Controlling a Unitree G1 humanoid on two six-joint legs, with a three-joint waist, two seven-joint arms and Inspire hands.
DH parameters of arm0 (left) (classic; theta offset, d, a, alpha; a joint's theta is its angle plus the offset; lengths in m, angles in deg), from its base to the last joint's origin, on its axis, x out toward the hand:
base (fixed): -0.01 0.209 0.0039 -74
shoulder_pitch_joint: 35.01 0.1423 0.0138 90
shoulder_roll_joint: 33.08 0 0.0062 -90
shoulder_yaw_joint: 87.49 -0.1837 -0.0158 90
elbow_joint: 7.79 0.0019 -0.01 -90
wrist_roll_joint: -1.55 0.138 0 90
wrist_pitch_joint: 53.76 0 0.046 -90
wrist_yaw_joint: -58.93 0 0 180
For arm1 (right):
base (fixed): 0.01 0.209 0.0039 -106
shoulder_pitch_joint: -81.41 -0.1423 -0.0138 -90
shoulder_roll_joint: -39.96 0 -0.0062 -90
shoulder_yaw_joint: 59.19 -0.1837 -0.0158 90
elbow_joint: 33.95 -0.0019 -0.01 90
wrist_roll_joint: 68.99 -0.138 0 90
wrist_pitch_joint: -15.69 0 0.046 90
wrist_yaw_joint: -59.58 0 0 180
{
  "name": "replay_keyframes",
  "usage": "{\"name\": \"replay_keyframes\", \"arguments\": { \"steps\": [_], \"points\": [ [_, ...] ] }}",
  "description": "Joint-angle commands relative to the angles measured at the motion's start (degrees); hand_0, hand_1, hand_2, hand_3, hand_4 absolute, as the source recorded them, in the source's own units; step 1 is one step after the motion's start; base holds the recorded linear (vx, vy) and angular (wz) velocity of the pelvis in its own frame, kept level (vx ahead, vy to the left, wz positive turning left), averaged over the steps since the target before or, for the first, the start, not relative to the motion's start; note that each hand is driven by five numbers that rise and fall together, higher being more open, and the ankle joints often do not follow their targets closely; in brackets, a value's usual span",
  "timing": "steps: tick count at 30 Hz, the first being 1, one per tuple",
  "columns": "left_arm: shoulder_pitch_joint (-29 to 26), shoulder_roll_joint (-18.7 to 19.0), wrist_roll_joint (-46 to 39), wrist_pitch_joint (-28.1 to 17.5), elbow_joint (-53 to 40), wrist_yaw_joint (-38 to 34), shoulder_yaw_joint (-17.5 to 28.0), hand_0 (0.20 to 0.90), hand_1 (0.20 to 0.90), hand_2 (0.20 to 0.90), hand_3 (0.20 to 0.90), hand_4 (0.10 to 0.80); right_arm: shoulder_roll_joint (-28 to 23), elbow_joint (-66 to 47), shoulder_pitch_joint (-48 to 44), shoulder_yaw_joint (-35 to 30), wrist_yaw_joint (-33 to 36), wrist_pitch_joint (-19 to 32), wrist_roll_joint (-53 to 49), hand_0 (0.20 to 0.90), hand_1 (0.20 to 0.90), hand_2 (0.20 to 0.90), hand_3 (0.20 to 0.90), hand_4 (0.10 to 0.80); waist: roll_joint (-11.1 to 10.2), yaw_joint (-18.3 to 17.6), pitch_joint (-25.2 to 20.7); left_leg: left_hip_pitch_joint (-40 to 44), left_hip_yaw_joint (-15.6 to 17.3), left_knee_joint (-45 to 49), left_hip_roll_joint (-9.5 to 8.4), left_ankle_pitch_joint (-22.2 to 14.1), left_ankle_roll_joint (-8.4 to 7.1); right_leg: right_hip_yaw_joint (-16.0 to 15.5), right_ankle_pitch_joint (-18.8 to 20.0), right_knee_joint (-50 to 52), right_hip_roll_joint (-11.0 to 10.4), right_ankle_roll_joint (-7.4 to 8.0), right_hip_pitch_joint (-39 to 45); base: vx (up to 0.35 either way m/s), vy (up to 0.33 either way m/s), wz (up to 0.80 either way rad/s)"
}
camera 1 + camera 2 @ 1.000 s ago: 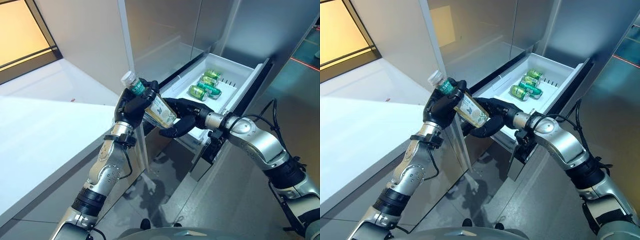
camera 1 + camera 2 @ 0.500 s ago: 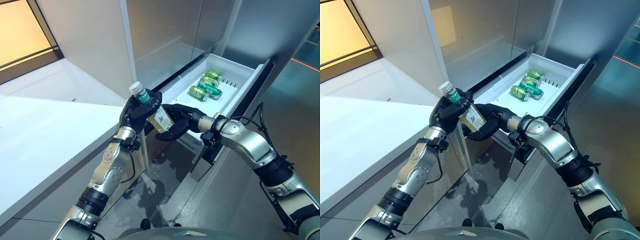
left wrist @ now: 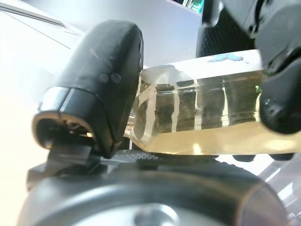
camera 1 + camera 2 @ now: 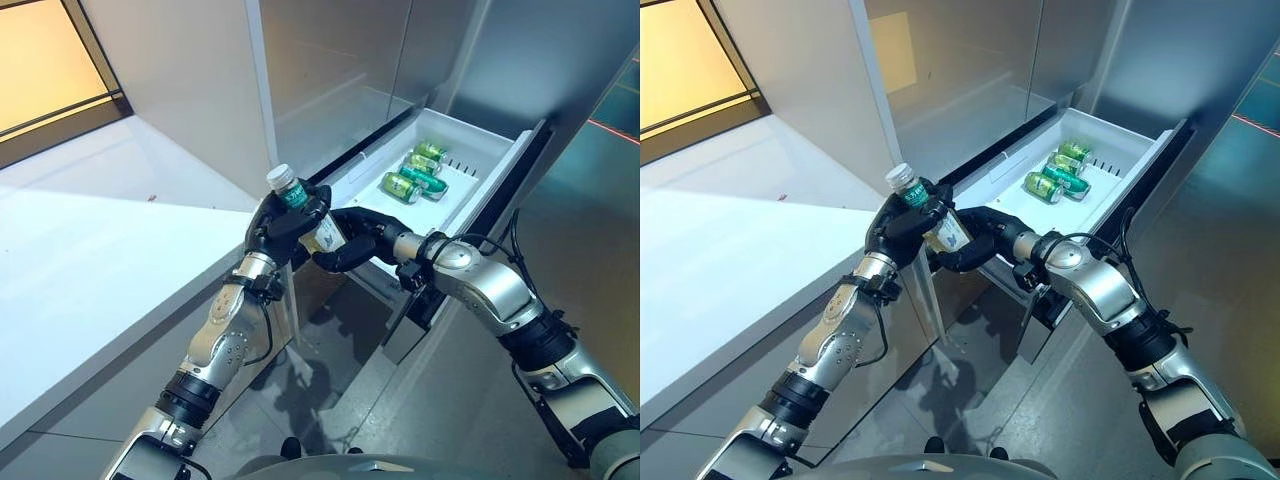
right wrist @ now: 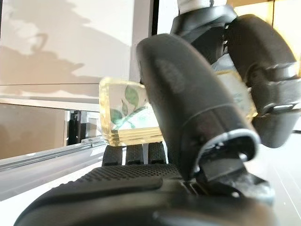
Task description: Put drinks into fridge and close the fridge
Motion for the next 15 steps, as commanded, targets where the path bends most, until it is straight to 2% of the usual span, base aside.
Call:
{"name": "replay_keyframes", "arguments": {
  "steps": [1,6,15],
  "points": [
    [-12.57,-2.42,1.13,-5.42,-6.74,7.64,-4.5,0.3,0.3,0.3,0.2,0.1,5.88,-2.22,-8.87,-1.56,1.14,5.13,-5.28,0.3,0.3,0.3,0.2,0.1,-1.95,-0.02,-6.77,0.41,0.14,0.06,-0.68,-4.31,0.61,1.84,1.99,0.7,-1.35,3.19,-1.65,0.0,0.0,0.0],
    [-12.88,-1.57,2.34,-4.52,-8.57,10.45,-5.94,0.3,0.3,0.3,0.2,0.1,5.62,-1.93,-8.97,-1.77,2.92,4.78,-5.39,0.3,0.3,0.3,0.2,0.1,-1.84,0.0,-6.78,0.38,0.35,0.06,-0.72,-4.36,0.74,1.89,1.99,0.71,-1.32,3.26,-1.73,0.0,0.0,0.0],
    [-13.42,-0.99,1.84,-6.16,-13.02,14.22,-7.03,0.3,0.3,0.3,0.2,0.1,5.15,-0.54,-8.43,-2.45,6.59,5.64,-1.0,0.3,0.3,0.3,0.2,0.1,-1.71,0.02,-6.68,0.4,0.46,0.06,-0.72,-4.38,0.9,1.97,2.15,0.67,-1.23,3.25,-1.78,0.0,0.0,0.0]
  ]
}}
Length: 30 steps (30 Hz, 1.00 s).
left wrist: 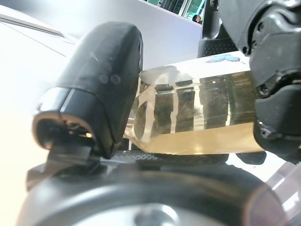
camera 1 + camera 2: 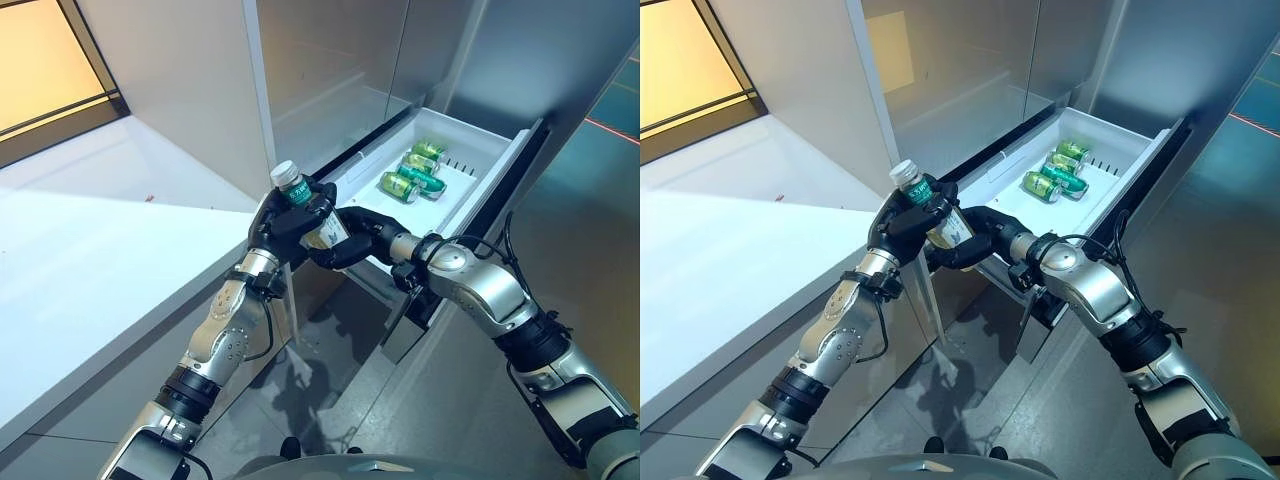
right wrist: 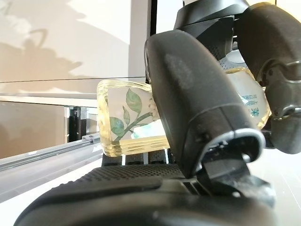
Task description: Put drinks into fridge and close the fridge
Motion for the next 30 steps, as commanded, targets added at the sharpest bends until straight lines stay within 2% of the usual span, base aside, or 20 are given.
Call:
{"name": "replay_keyframes", "arguments": {
  "steps": [1,6,7,8,9,10,17,22,23,26,30],
  "points": [
    [-11.95,-2.44,1.23,-6.3,-13.72,13.34,-6.64,0.3,0.3,0.3,0.2,0.1,3.33,-0.33,-8.46,-3.29,2.98,6.08,0.28,0.3,0.3,0.3,0.2,0.1,-1.51,0.18,-6.72,0.43,0.34,0.06,-0.7,-4.39,0.92,1.89,2.18,0.7,-1.22,3.24,-1.71,0.0,0.0,0.0],
    [-12.93,-2.47,-1.51,-3.8,-14.96,17.76,-7.85,0.3,0.3,0.3,0.2,0.1,2.82,1.67,-10.27,-3.81,5.53,6.71,3.38,0.3,0.3,0.3,0.2,0.1,-1.43,0.15,-6.67,0.46,0.24,0.06,-0.74,-4.48,0.98,1.88,2.22,0.66,-1.18,3.22,-1.72,0.0,0.0,0.0],
    [-13.0,-2.42,-2.31,-3.35,-15.24,18.21,-7.96,0.373,0.373,0.373,0.285,0.185,2.7,1.91,-10.54,-3.84,6.01,6.79,3.28,0.3,0.3,0.3,0.2,0.1,-1.4,0.17,-6.65,0.48,0.28,0.06,-0.74,-4.51,1.0,1.86,2.22,0.64,-1.18,3.21,-1.69,0.0,0.0,0.0],
    [-13.04,-2.34,-3.48,-2.86,-15.66,19.02,-8.19,0.542,0.542,0.542,0.483,0.383,2.61,2.45,-10.89,-3.91,6.88,6.89,3.03,0.3,0.3,0.3,0.2,0.1,-1.36,0.19,-6.61,0.5,0.31,0.06,-0.74,-4.53,1.01,1.85,2.21,0.62,-1.18,3.19,-1.66,0.0,0.0,0.0],
    [-13.02,-2.29,-4.72,-2.51,-15.95,19.51,-8.42,0.754,0.754,0.754,0.73,0.63,2.55,3.05,-11.16,-4.07,7.61,7.41,3.77,0.3,0.3,0.3,0.2,0.1,-1.33,0.19,-6.55,0.53,0.31,0.06,-0.73,-4.54,1.0,1.86,2.22,0.62,-1.17,3.18,-1.64,0.0,0.0,0.0],
    [-13.01,-2.32,-6.16,-2.1,-16.26,19.71,-8.56,0.9,0.9,0.9,0.9,0.8,2.47,3.76,-11.55,-4.34,8.27,7.97,3.76,0.3,0.3,0.3,0.2,0.1,-1.29,0.21,-6.46,0.61,0.32,0.06,-0.7,-4.59,1.0,1.84,2.21,0.61,-1.17,3.17,-1.57,0.0,0.0,0.0],
    [-11.86,-3.23,-9.75,-2.38,-17.54,19.61,-7.29,0.9,0.9,0.9,0.9,0.8,1.7,6.87,-14.09,-6.81,14.47,11.26,6.85,0.3,0.3,0.3,0.2,0.1,-1.34,0.68,-6.09,0.99,-0.15,0.06,-0.75,-4.74,0.94,1.61,2.14,0.63,-1.09,2.96,-1.21,0.0,0.0,0.0],
    [-11.27,-3.19,-9.09,-3.01,-18.22,19.73,-5.06,0.9,0.9,0.9,0.9,0.8,-1.95,9.78,-16.95,-9.42,17.57,14.32,10.31,0.3,0.3,0.3,0.2,0.1,-1.38,1.12,-6.07,1.11,-0.53,0.06,-0.72,-4.8,0.8,1.3,1.99,0.74,-1.04,2.78,-1.07,0.0,0.0,0.0],
    [-11.28,-3.08,-8.55,-2.91,-18.35,19.44,-4.3,0.9,0.9,0.9,0.9,0.8,-3.83,11.54,-18.34,-10.11,19.1,15.96,12.18,0.3,0.3,0.3,0.2,0.1,-1.41,1.37,-6.17,1.16,-0.7,0.06,-0.73,-4.82,0.76,1.1,1.94,0.74,-1.04,2.74,-1.0,0.0,0.0,0.0],
    [-11.13,-2.89,-8.7,-2.3,-18.74,18.85,-3.5,0.9,0.9,0.9,0.9,0.8,-5.32,12.91,-19.46,-10.72,20.56,16.63,12.18,0.3,0.3,0.3,0.2,0.1,-1.41,1.62,-6.26,1.15,-1.02,0.06,-0.77,-4.8,0.69,1.03,1.88,0.68,-1.0,2.67,-0.9,0.002,0.0,0.02],
    [-10.55,-2.55,-9.13,-1.41,-18.79,18.39,-2.55,0.9,0.9,0.9,0.9,0.8,-7.9,15.35,-20.84,-11.16,23.13,19.23,17.61,0.3,0.3,0.3,0.2,0.1,-1.42,2.13,-6.37,1.17,-1.63,0.06,-0.84,-4.75,0.67,0.79,1.84,0.6,-1.01,2.62,-0.71,0.005,-0.001,0.03]
  ]
}}
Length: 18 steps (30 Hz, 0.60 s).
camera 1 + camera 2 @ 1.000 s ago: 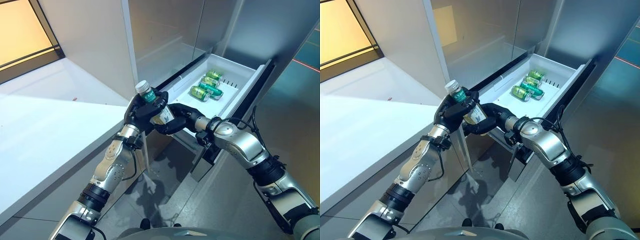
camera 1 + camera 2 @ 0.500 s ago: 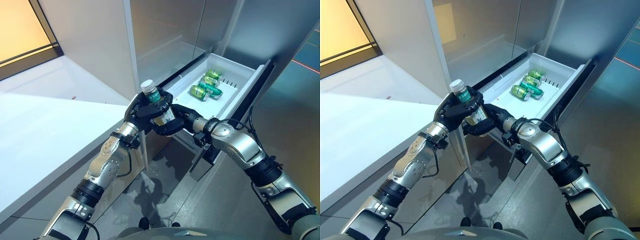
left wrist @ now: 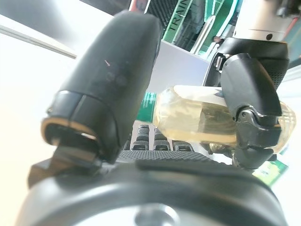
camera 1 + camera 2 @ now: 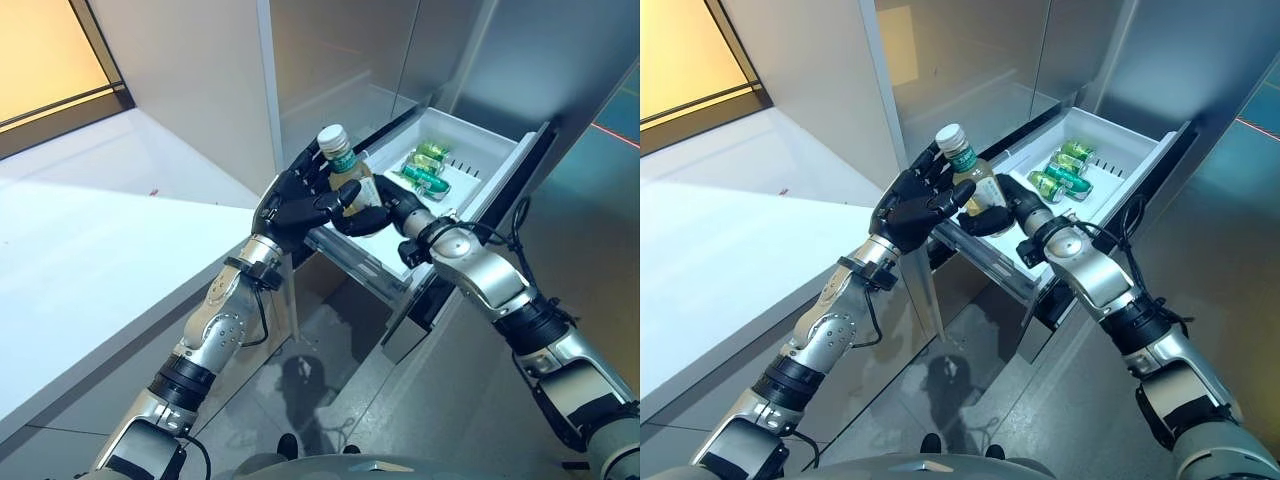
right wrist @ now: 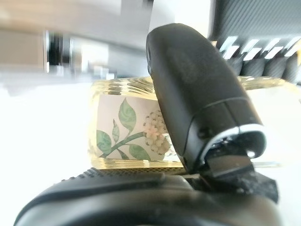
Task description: Put drinks into fridge and close the fridge
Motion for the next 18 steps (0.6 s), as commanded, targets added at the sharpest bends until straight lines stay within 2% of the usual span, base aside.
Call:
{"name": "replay_keyframes", "arguments": {
  "steps": [1,8,14,18],
  "points": [
    [-7.31,-3.23,-1.51,-4.43,-14.59,9.66,-4.34,0.9,0.9,0.9,0.9,0.8,-6.3,8.51,-17.18,-12.02,13.33,8.21,10.55,0.3,0.3,0.3,0.2,0.1,-0.76,1.98,-6.85,1.38,-0.76,0.07,-0.8,-4.71,0.65,1.26,1.85,0.59,-1.0,2.59,-0.75,0.0,0.0,0.0],
    [-3.98,-1.94,-4.45,-2.01,-13.83,9.37,-3.99,0.9,0.9,0.9,0.9,0.8,-11.23,12.91,-20.46,-11.54,18.48,11.68,16.16,0.3,0.3,0.3,0.2,0.1,-0.67,3.39,-6.85,1.25,-1.64,0.07,-0.87,-4.55,0.52,-0.02,1.63,0.46,-1.16,2.63,-0.46,0.018,-0.005,0.08],
    [1.14,0.0,-7.89,1.69,-12.11,11.87,-4.32,0.9,0.9,0.9,0.9,0.8,-14.44,16.88,-21.48,-11.57,22.04,12.86,14.98,0.3,0.3,0.3,0.2,0.1,-0.57,4.93,-6.58,1.04,-1.99,0.07,-0.78,-4.41,0.18,-2.09,1.47,0.27,-1.56,2.76,-0.2,0.025,-0.011,0.15],
    [4.65,0.95,-13.5,7.29,-10.99,16.58,-4.6,0.9,0.9,0.9,0.9,0.8,-16.36,21.38,-21.89,-10.28,22.83,14.02,15.83,0.3,0.3,0.3,0.2,0.1,-0.26,5.82,-6.42,0.87,-2.2,0.07,-0.68,-4.28,-0.03,-3.23,1.32,0.24,-1.74,2.78,-0.12,0.036,-0.01,0.23]
  ]
}}
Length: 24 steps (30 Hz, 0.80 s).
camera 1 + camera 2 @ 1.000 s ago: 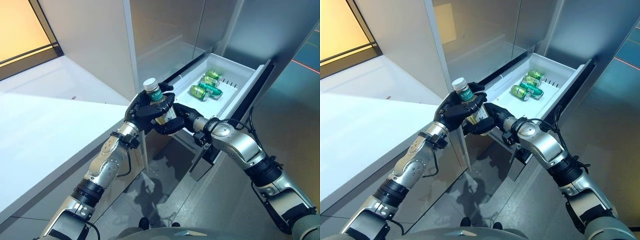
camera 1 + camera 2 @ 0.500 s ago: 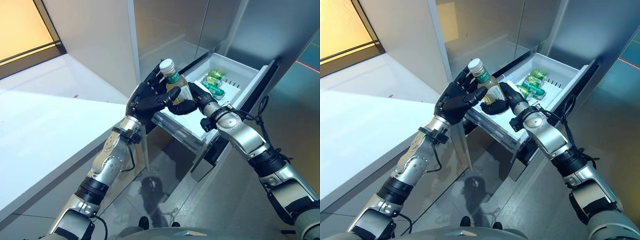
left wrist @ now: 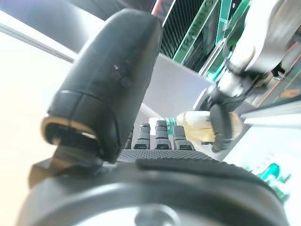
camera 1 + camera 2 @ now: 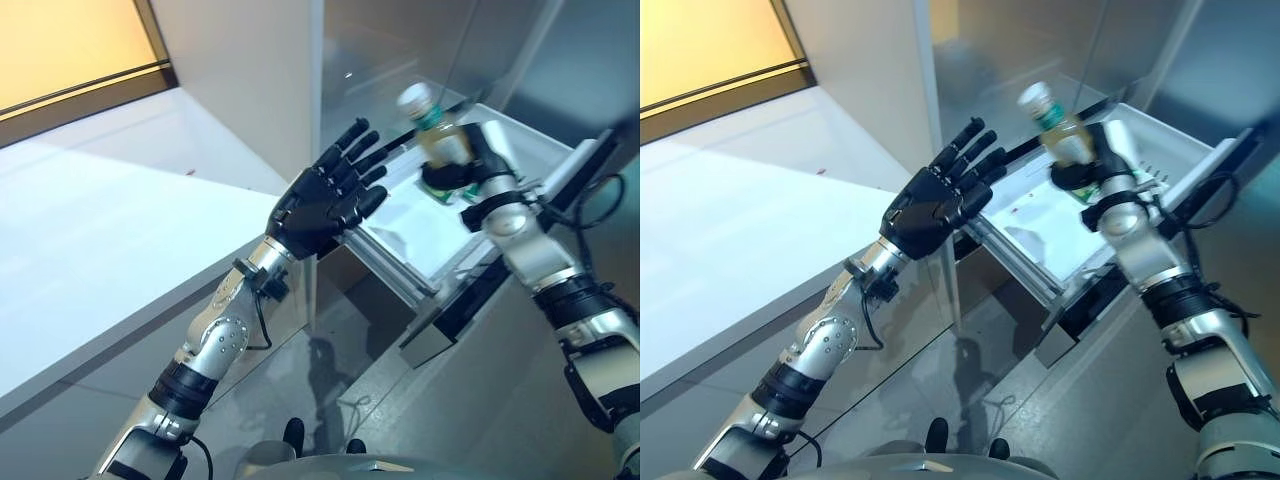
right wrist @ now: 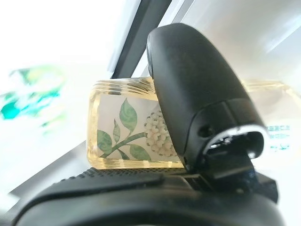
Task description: Put drinks into fridge and close the fridge
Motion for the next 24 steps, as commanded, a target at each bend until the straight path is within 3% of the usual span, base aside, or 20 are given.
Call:
{"name": "replay_keyframes", "arguments": {
  "steps": [1,6,13,18,24],
  "points": [
    [1.56,0.38,-6.92,3.24,-3.93,6.85,-1.95,0.9,0.9,0.9,0.9,0.8,-6.0,-1.53,-15.24,-2.23,5.92,6.98,4.06,0.3,0.3,0.3,0.2,0.1,-2.09,1.0,-8.96,1.91,2.02,0.07,0.33,-5.08,-0.46,0.91,1.82,0.25,-1.11,2.12,-0.87,0.036,-0.006,0.14],
    [4.94,1.88,-8.99,8.73,-3.09,9.2,-2.85,0.9,0.9,0.9,0.9,0.8,-7.78,2.73,-15.25,-0.47,5.63,7.36,4.07,0.3,0.3,0.3,0.2,0.1,-1.6,1.5,-8.61,1.77,1.89,0.07,0.55,-4.73,-0.66,0.11,1.81,0.39,-1.24,2.09,-0.9,0.025,0.0,0.03],
    [10.95,6.21,-0.76,14.94,3.55,6.36,-4.59,0.9,0.9,0.9,0.9,0.8,-9.63,12.24,-15.86,1.9,2.97,7.27,0.37,0.3,0.3,0.3,0.2,0.1,-0.12,3.0,-7.03,2.06,0.97,0.28,0.81,-4.72,-1.03,-1.2,1.19,0.72,-1.5,2.06,-0.36,0.061,0.002,0.14],
    [13.73,10.19,12.42,13.21,16.0,3.71,-6.03,0.9,0.9,0.9,0.9,0.8,-11.13,17.35,-17.14,3.37,1.18,7.98,-2.43,0.3,0.3,0.3,0.2,0.1,1.26,4.17,-4.64,-1.29,-0.86,1.87,0.25,-4.26,-1.02,-1.68,0.81,2.22,-1.98,1.92,-3.33,-0.04,-0.006,0.11],
    [12.76,10.34,22.97,4.51,33.13,2.55,-7.42,0.9,0.9,0.9,0.9,0.8,-11.74,23.14,-22.85,6.15,-1.35,10.64,-5.14,0.3,0.3,0.3,0.2,0.1,2.73,4.42,1.71,-7.0,-3.1,2.02,-0.26,-3.03,-0.49,-0.36,1.17,3.35,-1.57,1.49,-9.51,-0.214,-0.03,0.05]
  ]
}}
